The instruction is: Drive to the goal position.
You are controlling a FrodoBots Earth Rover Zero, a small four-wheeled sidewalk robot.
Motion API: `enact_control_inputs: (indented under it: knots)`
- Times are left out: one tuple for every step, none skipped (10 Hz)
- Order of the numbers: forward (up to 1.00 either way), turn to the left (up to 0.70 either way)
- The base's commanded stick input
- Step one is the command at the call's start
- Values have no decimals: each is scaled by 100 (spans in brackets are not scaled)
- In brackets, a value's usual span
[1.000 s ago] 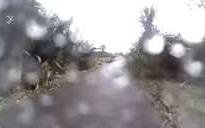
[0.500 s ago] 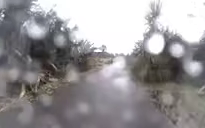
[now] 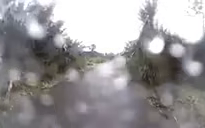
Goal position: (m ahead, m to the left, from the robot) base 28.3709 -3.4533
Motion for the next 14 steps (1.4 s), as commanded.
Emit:
enact_control_inputs:
  knots:
    - [100, -13]
    - [100, -3]
    - [100, 0]
    - [100, 0]
    - [100, 0]
    - [100, 0]
    - [100, 0]
    - [100, 0]
    - [100, 0]
    - [100, 0]
    - [100, 0]
    - [100, 0]
    - [100, 0]
    - [100, 1]
